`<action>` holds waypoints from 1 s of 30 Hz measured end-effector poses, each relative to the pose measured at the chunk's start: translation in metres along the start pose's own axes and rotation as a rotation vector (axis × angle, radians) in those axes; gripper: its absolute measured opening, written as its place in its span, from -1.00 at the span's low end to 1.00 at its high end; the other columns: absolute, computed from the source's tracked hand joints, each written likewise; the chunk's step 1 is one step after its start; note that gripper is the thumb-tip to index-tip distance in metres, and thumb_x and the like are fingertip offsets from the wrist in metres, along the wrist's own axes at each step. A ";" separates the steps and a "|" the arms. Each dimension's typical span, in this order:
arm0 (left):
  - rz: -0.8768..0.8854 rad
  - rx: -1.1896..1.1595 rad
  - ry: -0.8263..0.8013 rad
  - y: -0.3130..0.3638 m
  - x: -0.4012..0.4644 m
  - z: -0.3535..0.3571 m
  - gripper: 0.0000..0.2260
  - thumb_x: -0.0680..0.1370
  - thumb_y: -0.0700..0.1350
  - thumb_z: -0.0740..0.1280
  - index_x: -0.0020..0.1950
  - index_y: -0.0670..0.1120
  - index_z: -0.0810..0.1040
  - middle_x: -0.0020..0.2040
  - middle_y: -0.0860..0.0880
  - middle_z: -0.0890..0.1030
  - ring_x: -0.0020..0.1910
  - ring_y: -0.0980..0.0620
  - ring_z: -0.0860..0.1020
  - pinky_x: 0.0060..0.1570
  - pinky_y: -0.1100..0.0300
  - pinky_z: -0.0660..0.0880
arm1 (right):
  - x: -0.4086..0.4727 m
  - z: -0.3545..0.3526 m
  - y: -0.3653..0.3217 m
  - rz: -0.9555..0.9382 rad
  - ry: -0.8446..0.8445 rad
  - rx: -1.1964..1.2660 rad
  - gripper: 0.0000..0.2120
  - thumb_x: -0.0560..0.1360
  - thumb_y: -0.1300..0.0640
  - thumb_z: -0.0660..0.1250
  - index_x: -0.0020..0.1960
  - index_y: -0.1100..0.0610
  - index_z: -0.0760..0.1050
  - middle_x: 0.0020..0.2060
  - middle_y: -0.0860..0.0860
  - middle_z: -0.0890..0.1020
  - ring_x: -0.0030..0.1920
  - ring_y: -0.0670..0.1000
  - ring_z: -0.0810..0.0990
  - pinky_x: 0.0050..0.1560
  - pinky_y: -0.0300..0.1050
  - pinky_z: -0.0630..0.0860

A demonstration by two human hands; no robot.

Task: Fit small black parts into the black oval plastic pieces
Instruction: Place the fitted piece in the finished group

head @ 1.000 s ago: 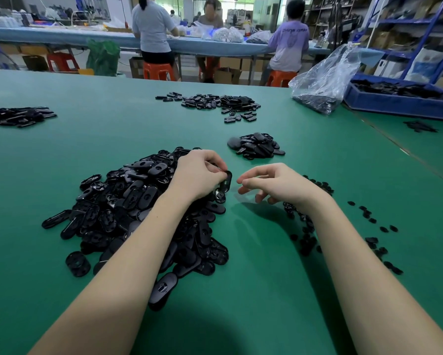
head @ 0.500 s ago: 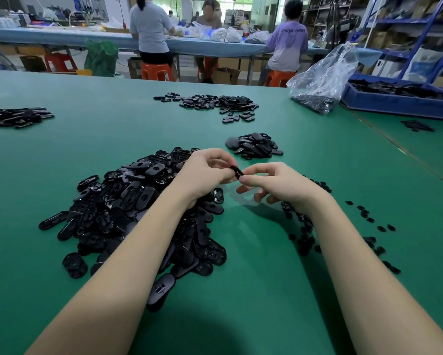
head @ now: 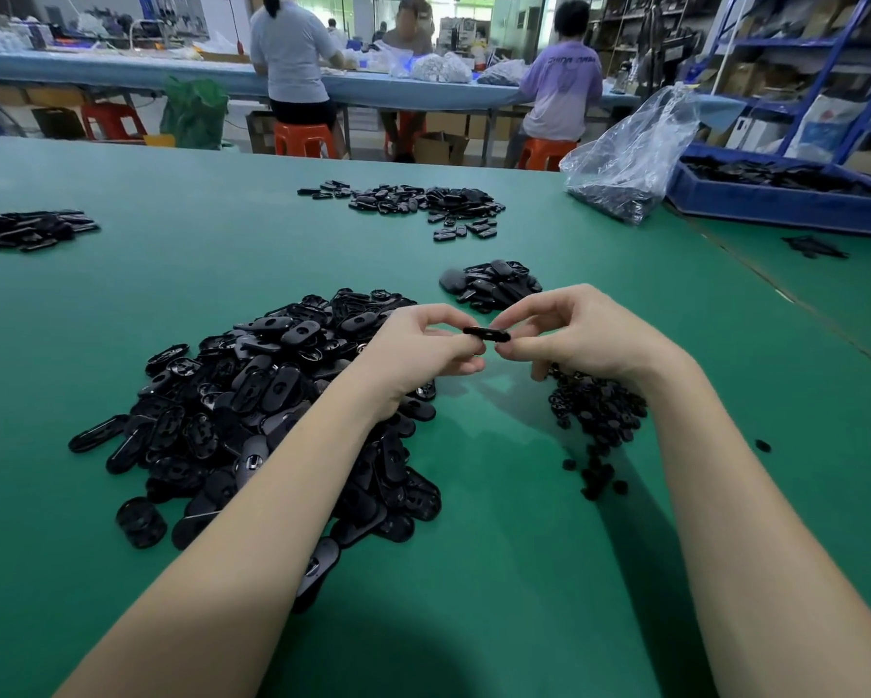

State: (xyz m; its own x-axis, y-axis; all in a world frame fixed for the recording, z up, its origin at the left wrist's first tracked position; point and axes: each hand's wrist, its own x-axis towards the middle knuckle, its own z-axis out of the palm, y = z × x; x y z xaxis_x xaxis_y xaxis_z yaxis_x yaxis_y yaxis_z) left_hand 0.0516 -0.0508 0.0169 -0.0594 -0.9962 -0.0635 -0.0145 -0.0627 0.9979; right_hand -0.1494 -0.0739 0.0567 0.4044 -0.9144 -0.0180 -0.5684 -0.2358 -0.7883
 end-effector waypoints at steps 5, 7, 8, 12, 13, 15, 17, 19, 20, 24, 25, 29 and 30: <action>0.032 0.104 0.088 -0.002 0.000 -0.001 -0.86 0.53 -0.32 0.39 -0.03 -0.13 0.71 -0.23 -0.08 0.71 -0.34 0.09 0.64 -0.30 0.33 0.57 | -0.001 -0.012 0.006 0.206 0.012 -0.415 -0.97 0.40 -0.01 0.55 -0.21 -0.12 0.72 -0.21 -0.14 0.74 -0.34 -0.13 0.65 -0.07 -0.17 0.60; 0.011 0.125 0.067 -0.003 0.000 0.000 -0.87 0.52 -0.30 0.41 -0.02 -0.13 0.71 -0.22 -0.06 0.72 -0.38 0.11 0.59 -0.34 0.32 0.53 | -0.003 -0.012 0.007 0.304 -0.008 -0.518 -0.95 0.35 -0.06 0.56 -0.25 -0.18 0.70 -0.23 -0.11 0.74 -0.27 -0.07 0.69 0.03 -0.07 0.65; -0.001 0.132 0.053 -0.003 0.000 0.000 -0.87 0.51 -0.29 0.42 -0.01 -0.12 0.71 -0.22 -0.06 0.72 -0.40 0.10 0.57 -0.36 0.32 0.52 | -0.004 -0.011 0.007 0.339 -0.025 -0.553 -0.94 0.32 -0.08 0.56 -0.25 -0.21 0.69 -0.24 -0.10 0.74 -0.26 -0.05 0.70 0.04 -0.06 0.66; -0.043 0.186 0.013 -0.005 -0.001 0.000 -0.87 0.51 -0.26 0.42 -0.03 -0.09 0.72 -0.24 -0.07 0.70 -0.44 0.10 0.49 -0.40 0.33 0.47 | -0.005 -0.005 0.004 0.409 -0.020 -0.636 -0.88 0.26 -0.12 0.59 -0.25 -0.24 0.68 -0.33 -0.12 0.72 -0.31 -0.12 0.69 -0.21 -0.21 0.52; -0.053 0.182 0.011 -0.005 -0.001 0.000 -0.87 0.52 -0.27 0.41 -0.02 -0.09 0.72 -0.23 -0.07 0.70 -0.44 0.10 0.50 -0.41 0.33 0.47 | -0.005 -0.004 0.003 0.420 -0.012 -0.641 -0.88 0.25 -0.12 0.60 -0.26 -0.24 0.68 -0.32 -0.13 0.72 -0.31 -0.13 0.69 -0.25 -0.23 0.47; -0.070 0.157 0.014 -0.005 -0.001 0.000 -0.88 0.54 -0.28 0.39 -0.04 -0.10 0.69 -0.23 -0.07 0.70 -0.44 0.12 0.51 -0.42 0.33 0.47 | -0.005 -0.003 0.003 0.432 -0.013 -0.634 -0.87 0.24 -0.09 0.61 -0.26 -0.24 0.68 -0.28 -0.14 0.73 -0.29 -0.13 0.69 -0.24 -0.23 0.47; -0.082 0.133 0.018 -0.004 0.000 0.000 -0.89 0.56 -0.28 0.36 -0.06 -0.10 0.66 -0.22 -0.08 0.70 -0.45 0.12 0.52 -0.42 0.32 0.48 | -0.005 -0.003 0.003 0.438 -0.022 -0.617 -0.85 0.22 -0.09 0.62 -0.28 -0.25 0.68 -0.25 -0.14 0.74 -0.25 -0.10 0.71 -0.16 -0.20 0.56; -0.092 0.093 0.014 -0.004 0.000 0.001 -0.89 0.58 -0.28 0.35 -0.05 -0.13 0.64 -0.22 -0.09 0.69 -0.44 0.11 0.53 -0.41 0.33 0.48 | -0.005 -0.002 0.003 0.438 -0.031 -0.591 -0.82 0.20 -0.07 0.63 -0.28 -0.26 0.68 -0.22 -0.13 0.74 -0.19 -0.04 0.72 -0.01 -0.11 0.65; -0.095 0.068 0.007 -0.003 0.000 0.001 -0.89 0.59 -0.29 0.34 -0.03 -0.14 0.64 -0.21 -0.10 0.69 -0.43 0.12 0.54 -0.40 0.34 0.50 | -0.005 -0.002 0.003 0.435 -0.038 -0.576 -0.82 0.20 -0.05 0.62 -0.27 -0.26 0.68 -0.23 -0.12 0.74 -0.17 -0.02 0.73 0.03 -0.06 0.67; -0.103 -0.033 0.014 -0.003 0.000 0.000 -0.87 0.59 -0.33 0.31 0.06 -0.20 0.64 -0.14 -0.13 0.74 -0.36 0.13 0.63 -0.31 0.37 0.54 | -0.005 -0.002 0.007 0.397 -0.033 -0.566 -0.88 0.29 0.05 0.54 -0.27 -0.18 0.69 -0.35 -0.09 0.72 -0.16 -0.02 0.73 0.02 -0.03 0.68; -0.108 -0.063 0.016 -0.002 0.001 0.000 -0.86 0.59 -0.35 0.31 0.07 -0.21 0.63 -0.11 -0.14 0.74 -0.33 0.11 0.65 -0.29 0.37 0.55 | -0.004 -0.002 0.007 0.378 -0.019 -0.551 -0.89 0.32 0.08 0.51 -0.26 -0.14 0.70 -0.34 -0.09 0.72 -0.16 -0.02 0.73 0.02 -0.04 0.67; -0.102 -0.145 0.007 -0.003 0.002 -0.001 -0.90 0.56 -0.32 0.40 0.05 -0.22 0.64 -0.04 -0.18 0.72 -0.17 -0.01 0.71 -0.10 0.31 0.63 | -0.003 -0.005 0.007 0.262 0.029 -0.337 -0.87 0.42 0.20 0.44 -0.16 -0.02 0.71 -0.28 -0.08 0.75 -0.25 -0.09 0.70 -0.07 -0.18 0.61; -0.087 -0.153 0.017 -0.003 0.002 -0.001 -0.91 0.55 -0.31 0.42 0.04 -0.21 0.65 -0.04 -0.17 0.71 -0.15 -0.02 0.70 -0.05 0.29 0.63 | -0.004 -0.005 0.006 0.232 0.031 -0.258 -0.85 0.44 0.23 0.43 -0.12 0.01 0.70 -0.27 -0.05 0.75 -0.29 -0.09 0.68 -0.12 -0.21 0.59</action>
State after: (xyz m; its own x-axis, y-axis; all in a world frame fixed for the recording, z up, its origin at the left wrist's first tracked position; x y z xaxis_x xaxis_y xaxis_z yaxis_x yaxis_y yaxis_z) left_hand 0.0527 -0.0526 0.0136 -0.0476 -0.9875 -0.1505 0.1331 -0.1556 0.9788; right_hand -0.1578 -0.0734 0.0554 0.2237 -0.9619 -0.1570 -0.8068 -0.0923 -0.5836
